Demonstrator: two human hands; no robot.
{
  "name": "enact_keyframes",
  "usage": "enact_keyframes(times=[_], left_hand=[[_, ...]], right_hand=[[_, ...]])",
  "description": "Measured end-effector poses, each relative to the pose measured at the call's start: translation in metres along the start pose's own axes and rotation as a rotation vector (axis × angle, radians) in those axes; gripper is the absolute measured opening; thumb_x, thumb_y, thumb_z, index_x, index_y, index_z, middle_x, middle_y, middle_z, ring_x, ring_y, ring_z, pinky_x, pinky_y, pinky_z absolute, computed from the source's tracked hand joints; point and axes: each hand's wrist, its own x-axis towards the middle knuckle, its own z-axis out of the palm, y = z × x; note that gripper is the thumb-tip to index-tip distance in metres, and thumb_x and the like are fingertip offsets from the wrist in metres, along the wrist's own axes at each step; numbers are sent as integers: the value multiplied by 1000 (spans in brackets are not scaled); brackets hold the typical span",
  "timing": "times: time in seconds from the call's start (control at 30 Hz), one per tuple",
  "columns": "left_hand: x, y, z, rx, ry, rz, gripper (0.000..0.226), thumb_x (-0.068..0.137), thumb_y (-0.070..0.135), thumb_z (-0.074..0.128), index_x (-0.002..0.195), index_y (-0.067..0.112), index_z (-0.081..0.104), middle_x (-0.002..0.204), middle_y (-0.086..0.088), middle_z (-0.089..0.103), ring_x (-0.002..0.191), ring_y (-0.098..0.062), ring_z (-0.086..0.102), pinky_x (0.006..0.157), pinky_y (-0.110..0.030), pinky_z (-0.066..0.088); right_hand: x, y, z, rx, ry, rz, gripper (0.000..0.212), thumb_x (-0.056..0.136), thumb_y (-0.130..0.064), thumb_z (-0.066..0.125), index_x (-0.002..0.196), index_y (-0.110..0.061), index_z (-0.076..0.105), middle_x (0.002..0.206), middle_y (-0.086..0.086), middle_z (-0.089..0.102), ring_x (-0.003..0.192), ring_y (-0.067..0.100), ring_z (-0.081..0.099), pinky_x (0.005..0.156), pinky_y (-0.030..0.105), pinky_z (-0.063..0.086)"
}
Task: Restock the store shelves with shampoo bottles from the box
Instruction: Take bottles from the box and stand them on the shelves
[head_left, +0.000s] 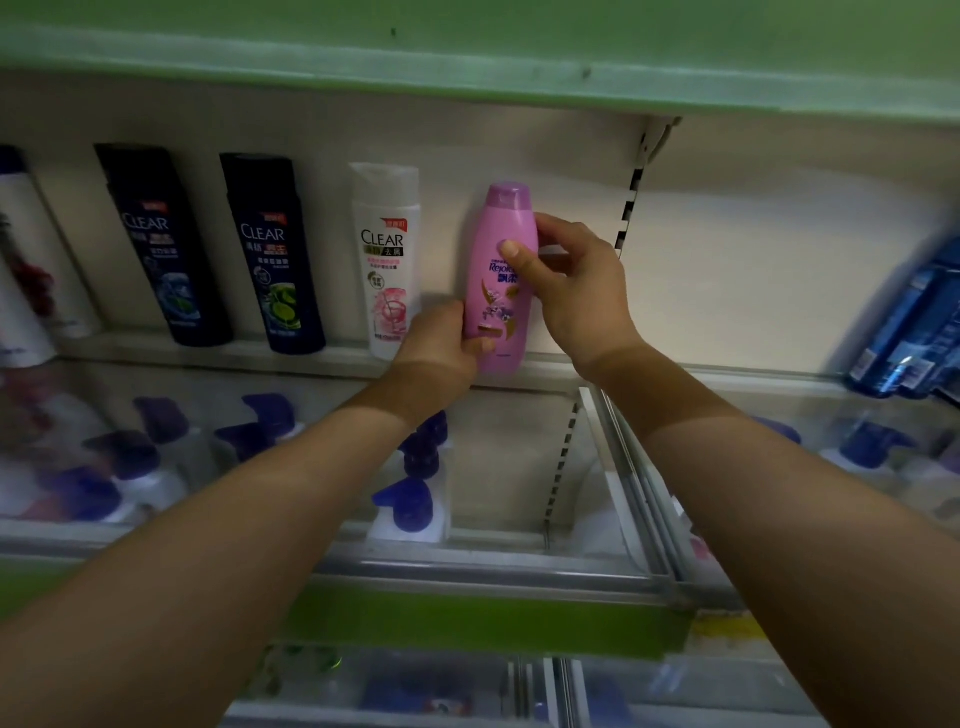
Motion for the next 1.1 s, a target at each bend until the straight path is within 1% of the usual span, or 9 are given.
enact_keyframes(times=[0.17,0.27,0.37,0.47,0.6,0.73,0.9,1.0,1.1], left_hand=[[4,-1,4,-18,29,-17,29,92,16,59,119,7,57,116,-12,64,107,-26,59,89,-30,44],[5,-4,6,-18,40,-29,27,91,14,59,117,6,58,114,-12,65,106,-26,60,93,-33,46],[7,-10,7,-24,53,-48,24,92,10,58,114,4,60,113,-13,66,106,-27,61,97,-36,46],[6,-15,7,-38,70,-67,20,93,9,55,110,2,62,110,-13,66,104,-26,61,94,-31,46],[6,-13,9,-38,47,-69,20,91,10,58,110,4,61,110,-12,67,104,-25,62,97,-35,46],[4,-11,8,-63,45,-73,24,89,11,62,112,4,60,110,-13,67,104,-26,62,98,-38,47],[-5,-6,0,-111,24,-93,25,87,13,64,110,4,61,107,-10,67,101,-23,62,94,-35,48],[-20,-1,-10,-163,44,-98,24,89,16,63,109,5,56,101,-4,59,96,-18,56,86,-26,45],[-43,7,-22,-255,109,-149,30,89,19,62,115,8,55,102,-2,55,100,-20,56,88,-28,46]], right_hand=[[0,0,1,62,35,19,36,86,-24,72,117,-11,61,106,6,67,94,18,67,77,34,60],[1,0,2,61,38,21,34,85,-24,72,115,-13,60,105,5,66,93,18,66,78,34,60],[1,-1,3,58,62,21,35,84,-24,74,114,-12,61,103,5,67,91,17,66,75,33,60],[1,1,7,37,106,16,35,82,-26,75,111,-13,62,102,6,66,88,16,66,72,31,60],[0,-2,9,24,124,24,34,82,-24,75,111,-13,62,99,4,66,82,10,63,66,21,57],[-3,-8,9,15,126,20,33,83,-21,74,111,-11,59,93,0,63,77,7,62,62,17,55],[-9,-11,8,-31,141,84,46,79,-31,78,117,-16,56,97,-3,62,89,16,64,77,28,57],[-22,-17,6,7,190,189,58,75,-35,81,122,-19,52,109,0,59,94,15,61,74,20,53],[-43,-28,12,55,273,200,51,76,-31,81,116,-17,53,106,0,59,85,8,59,64,12,48]])
